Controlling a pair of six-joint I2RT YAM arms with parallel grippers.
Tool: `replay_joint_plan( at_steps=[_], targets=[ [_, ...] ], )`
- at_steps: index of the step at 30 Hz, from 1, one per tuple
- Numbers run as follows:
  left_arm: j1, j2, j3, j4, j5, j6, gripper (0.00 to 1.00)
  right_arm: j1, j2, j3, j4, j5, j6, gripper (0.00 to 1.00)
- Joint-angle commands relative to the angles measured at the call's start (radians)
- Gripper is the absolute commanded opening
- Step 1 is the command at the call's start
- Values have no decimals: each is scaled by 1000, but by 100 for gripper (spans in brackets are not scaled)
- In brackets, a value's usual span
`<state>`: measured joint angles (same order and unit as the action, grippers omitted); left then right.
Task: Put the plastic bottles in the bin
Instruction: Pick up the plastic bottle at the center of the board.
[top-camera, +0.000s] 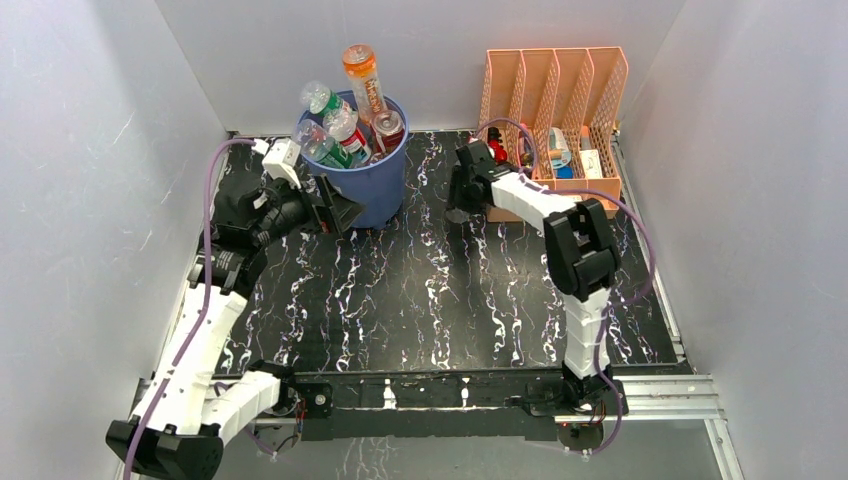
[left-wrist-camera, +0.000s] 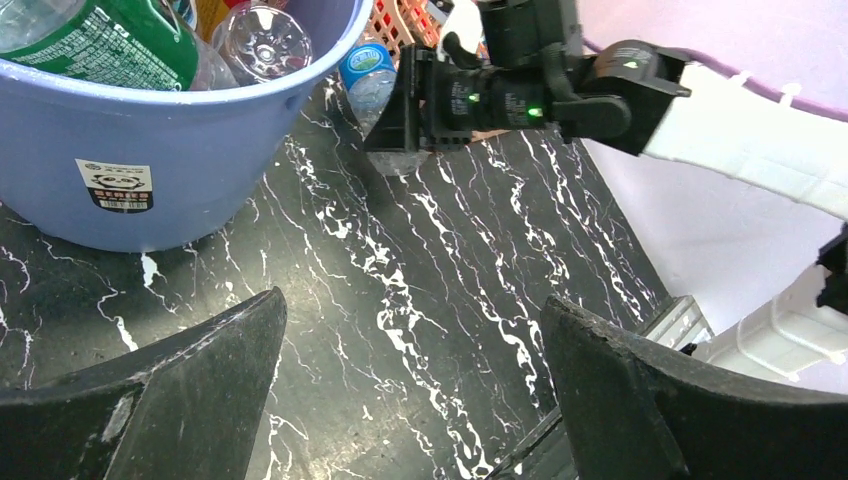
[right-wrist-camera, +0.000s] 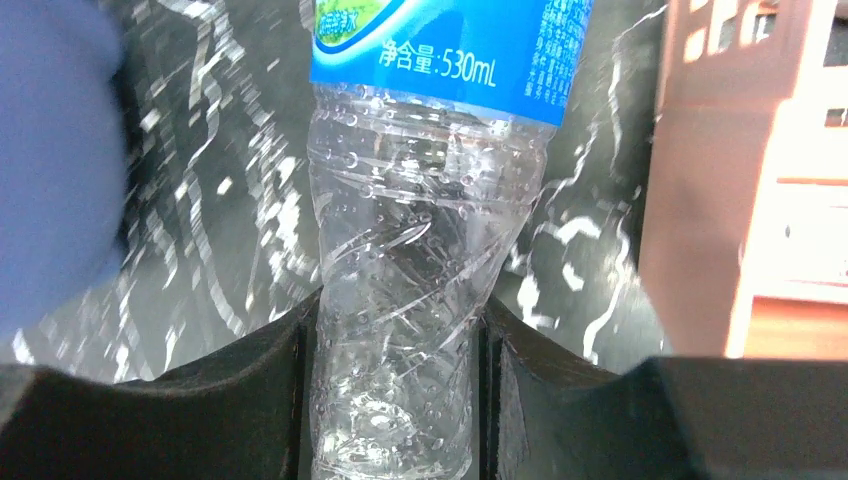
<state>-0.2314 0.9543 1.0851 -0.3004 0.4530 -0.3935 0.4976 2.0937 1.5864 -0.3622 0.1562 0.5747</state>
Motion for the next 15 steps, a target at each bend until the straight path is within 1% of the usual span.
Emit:
replay_joint_plan(
  at_steps=[1,6,8,12,15],
  targets=[
    [-5,-45,-11,-11,33,-15,98,2,-219,-43,-61,-215,-129,47],
    [-4,-35,-29,-19,116,-31,98,4,-389,-152,-136,-519,-196,48],
    [-6,-36,-37,-39,141,-26,98,4,-455,-240,-136,-625,-206,49],
    [-7,-60,-75,-50,154,-28,98,6,-579,-409,-89,-800,-199,52],
    [-8,-81,-121,-12,188,-63,98,7,-674,-541,-3,-902,-133,53]
  ],
)
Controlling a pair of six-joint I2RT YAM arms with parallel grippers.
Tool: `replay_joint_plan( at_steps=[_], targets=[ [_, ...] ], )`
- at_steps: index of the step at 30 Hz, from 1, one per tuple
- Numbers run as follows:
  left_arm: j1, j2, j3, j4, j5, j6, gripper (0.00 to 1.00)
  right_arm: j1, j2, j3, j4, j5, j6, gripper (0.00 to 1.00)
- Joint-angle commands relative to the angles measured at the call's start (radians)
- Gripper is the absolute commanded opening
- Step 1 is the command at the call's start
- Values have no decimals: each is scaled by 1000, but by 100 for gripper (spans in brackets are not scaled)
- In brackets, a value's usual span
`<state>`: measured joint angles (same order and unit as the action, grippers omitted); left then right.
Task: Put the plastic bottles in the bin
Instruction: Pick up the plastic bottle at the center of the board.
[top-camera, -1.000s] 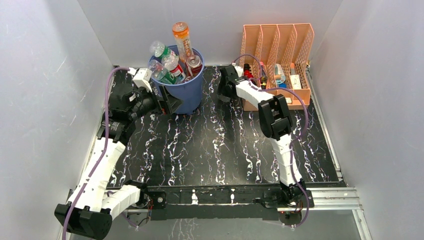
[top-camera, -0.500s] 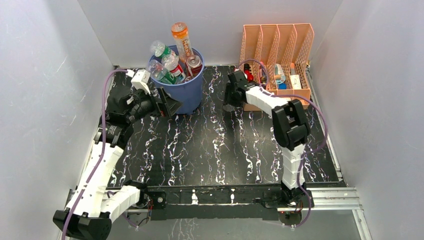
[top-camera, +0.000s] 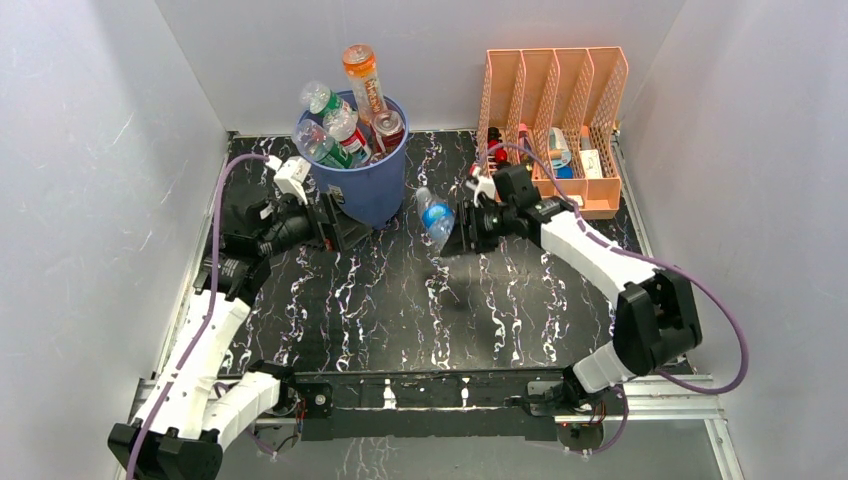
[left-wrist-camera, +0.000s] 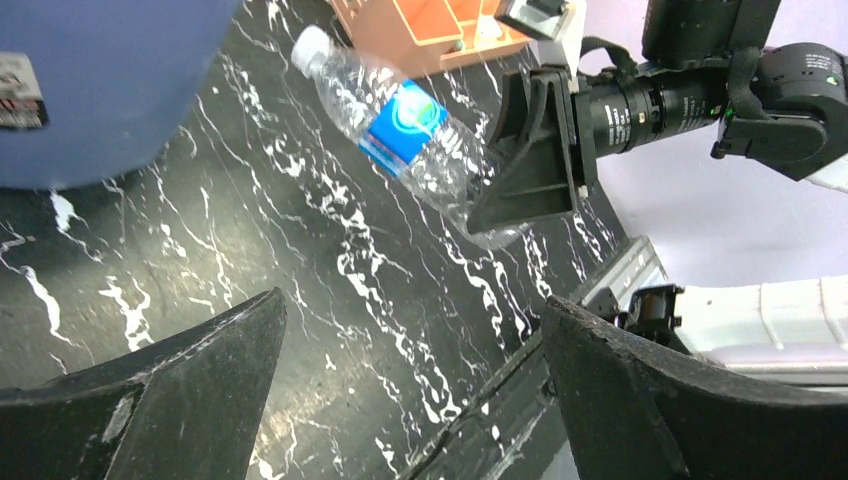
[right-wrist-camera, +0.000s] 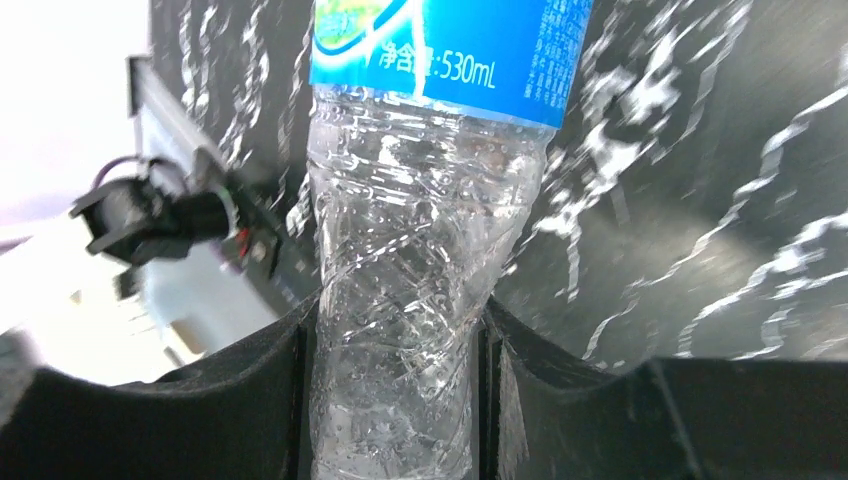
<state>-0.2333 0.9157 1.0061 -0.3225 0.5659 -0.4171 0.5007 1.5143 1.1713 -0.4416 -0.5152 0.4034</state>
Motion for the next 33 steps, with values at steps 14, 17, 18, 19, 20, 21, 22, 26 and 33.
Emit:
replay_joint_plan(
  at_steps=[14,17,18,19,20,21,22,26,33],
  targets=[
    [-47,-168,-338,451,92,-503,98,207,-417,-514,893,-63,638,53],
    [-63,-194,-356,451,48,-522,98,305,-412,-517,936,76,686,53],
    [-67,-199,-359,455,36,-532,98,329,-413,-520,942,125,700,52],
    [-72,-208,-363,460,26,-539,98,356,-414,-534,971,172,717,52],
    [-77,-213,-365,462,18,-546,98,380,-412,-545,1015,212,734,52],
    [-81,-217,-368,464,9,-552,98,399,-406,-553,1052,242,753,52],
    [-87,-219,-376,466,-1,-555,98,425,-391,-554,1097,278,769,51],
    [-104,-246,-402,468,-31,-576,98,487,-336,-521,1138,374,776,50],
    [-116,-278,-419,435,-60,-570,98,534,-213,-438,1184,409,779,49]
  ],
)
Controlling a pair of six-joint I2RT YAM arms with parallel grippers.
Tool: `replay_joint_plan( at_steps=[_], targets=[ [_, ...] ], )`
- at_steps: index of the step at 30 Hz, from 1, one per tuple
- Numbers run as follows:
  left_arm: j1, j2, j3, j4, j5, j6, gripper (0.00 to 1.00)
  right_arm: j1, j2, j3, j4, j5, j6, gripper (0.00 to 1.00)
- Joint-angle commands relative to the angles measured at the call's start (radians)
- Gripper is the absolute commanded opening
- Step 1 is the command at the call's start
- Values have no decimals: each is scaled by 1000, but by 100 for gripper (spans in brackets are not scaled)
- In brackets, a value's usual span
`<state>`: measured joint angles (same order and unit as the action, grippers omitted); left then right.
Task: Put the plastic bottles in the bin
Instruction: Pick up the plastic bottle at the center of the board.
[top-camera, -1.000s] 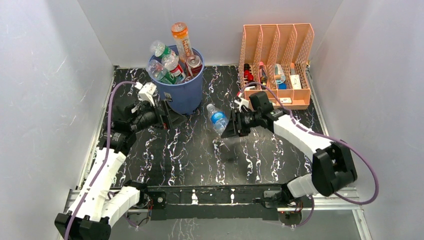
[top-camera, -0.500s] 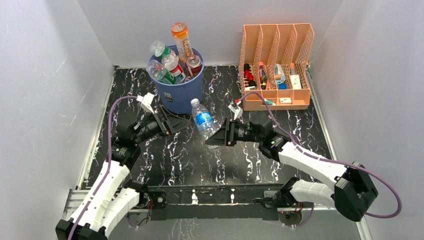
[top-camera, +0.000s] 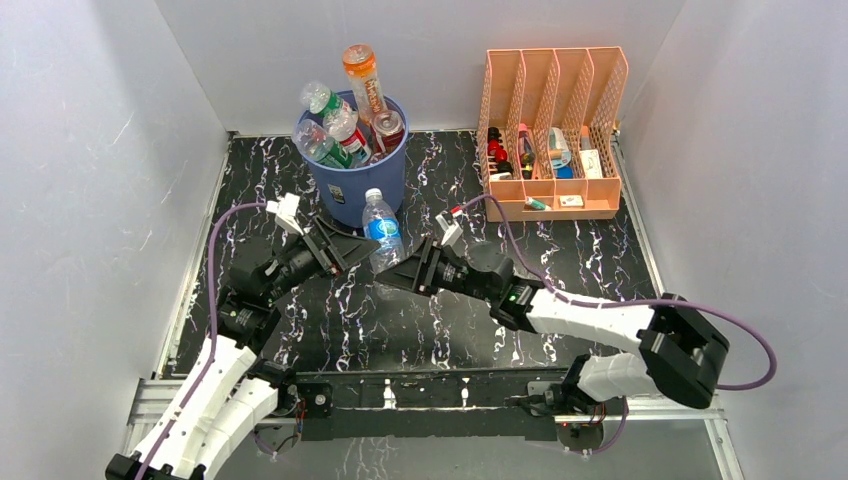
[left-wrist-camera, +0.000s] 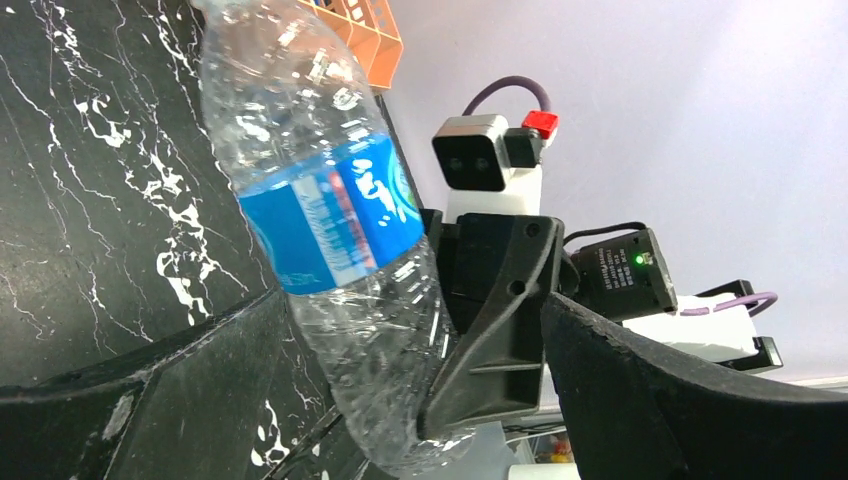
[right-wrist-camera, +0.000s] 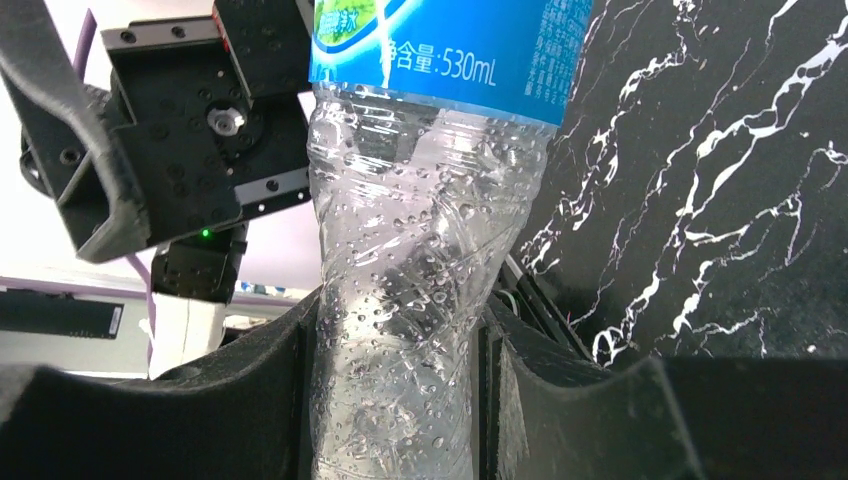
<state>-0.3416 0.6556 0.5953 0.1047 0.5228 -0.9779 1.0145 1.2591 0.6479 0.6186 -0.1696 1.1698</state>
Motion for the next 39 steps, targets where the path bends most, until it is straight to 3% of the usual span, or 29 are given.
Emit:
replay_joint_plan(
  at_steps=[1,8,14,16,19,21,24,27,28,34,39],
  targets=[
    [-9,-19,-14,18,-20,-15,98,28,59,96,126,65,17,49],
    [-20,-6,-27,-3,-50,-1,96,75,129,98,264,95,46,49],
    [-26,-7,-34,-41,-84,22,85,100,145,113,288,88,44,49],
    [-27,-7,-43,-25,-81,15,78,108,143,112,282,95,42,49],
    [-29,0,-47,-19,-76,10,58,113,140,102,281,105,40,51],
    [-30,7,-44,-26,-70,11,48,114,139,103,272,102,35,56],
    [-30,9,-34,-36,-63,12,44,113,132,116,226,78,17,71],
    [-30,11,-1,-72,-57,30,45,113,105,130,122,38,-29,94],
    [-30,19,12,-80,-45,33,45,113,87,129,68,34,-50,98],
    [-31,83,80,-106,124,33,45,99,-147,112,-349,129,-263,98],
    [-30,126,92,-103,301,1,48,89,-288,252,-712,290,-502,98]
  ],
)
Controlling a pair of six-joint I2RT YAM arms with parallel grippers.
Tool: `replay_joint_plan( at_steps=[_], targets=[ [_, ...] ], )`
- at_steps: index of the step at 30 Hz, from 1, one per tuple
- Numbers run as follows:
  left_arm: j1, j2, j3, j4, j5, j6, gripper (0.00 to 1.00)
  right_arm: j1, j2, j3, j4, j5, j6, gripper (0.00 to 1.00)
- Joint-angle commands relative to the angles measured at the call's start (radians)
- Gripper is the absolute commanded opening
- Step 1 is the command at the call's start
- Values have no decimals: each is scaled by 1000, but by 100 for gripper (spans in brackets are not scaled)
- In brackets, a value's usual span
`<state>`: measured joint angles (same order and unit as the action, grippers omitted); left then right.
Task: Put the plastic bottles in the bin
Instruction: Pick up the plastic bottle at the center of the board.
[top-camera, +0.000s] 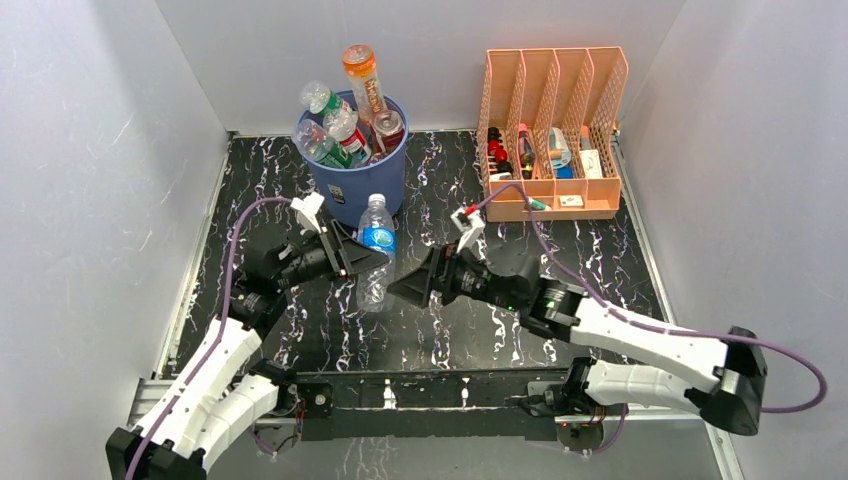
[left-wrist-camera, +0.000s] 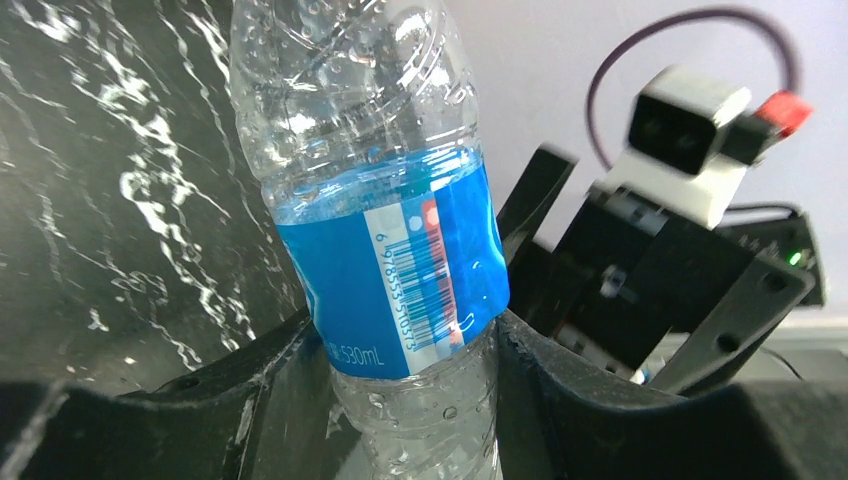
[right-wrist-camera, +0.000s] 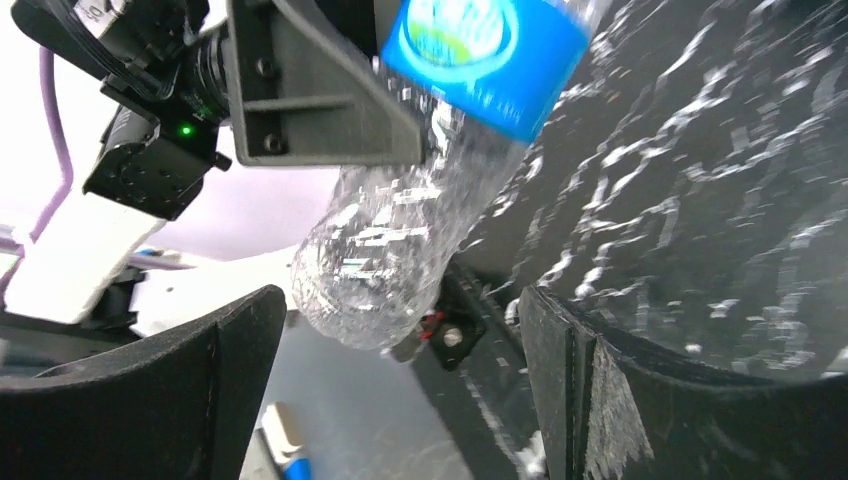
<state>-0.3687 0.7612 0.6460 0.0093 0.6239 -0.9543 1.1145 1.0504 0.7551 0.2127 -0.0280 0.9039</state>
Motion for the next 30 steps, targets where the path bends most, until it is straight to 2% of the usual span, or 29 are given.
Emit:
replay_joint_plan(
  at_steps=[1,5,7,10,14,16,18,20,22,25,28,30],
  targets=[
    [-3,22,34,-8,230,-24,48,-15,-90,175,-358,182,-263,98],
    [-3,12,-32,47,344,-68,50,-34,-97,259,-411,235,-403,98],
    [-3,14,-55,59,384,-82,50,-35,-58,331,-513,341,-532,97],
    [-3,-2,-37,-84,381,-8,52,-35,-15,381,-574,368,-698,97],
    [-3,-1,-44,-152,388,31,52,-35,59,414,-634,341,-749,98],
    [-3,-4,-33,-198,359,58,52,-45,73,419,-639,369,-694,98],
    [-3,-3,-36,-211,355,69,52,-106,62,408,-611,278,-610,98],
    [-3,-14,-52,-171,354,48,51,-249,31,368,-554,114,-482,98],
    [-3,-36,-92,-65,356,-14,52,-419,-2,296,-473,-95,-340,98],
    [-3,-35,-125,-8,346,-38,52,-592,-25,161,-259,-371,-95,98],
    [-3,-21,-155,47,356,-67,52,-634,-5,51,-45,-518,78,98],
    [-3,-15,-159,76,355,-84,52,-634,15,37,6,-561,111,98]
  ],
)
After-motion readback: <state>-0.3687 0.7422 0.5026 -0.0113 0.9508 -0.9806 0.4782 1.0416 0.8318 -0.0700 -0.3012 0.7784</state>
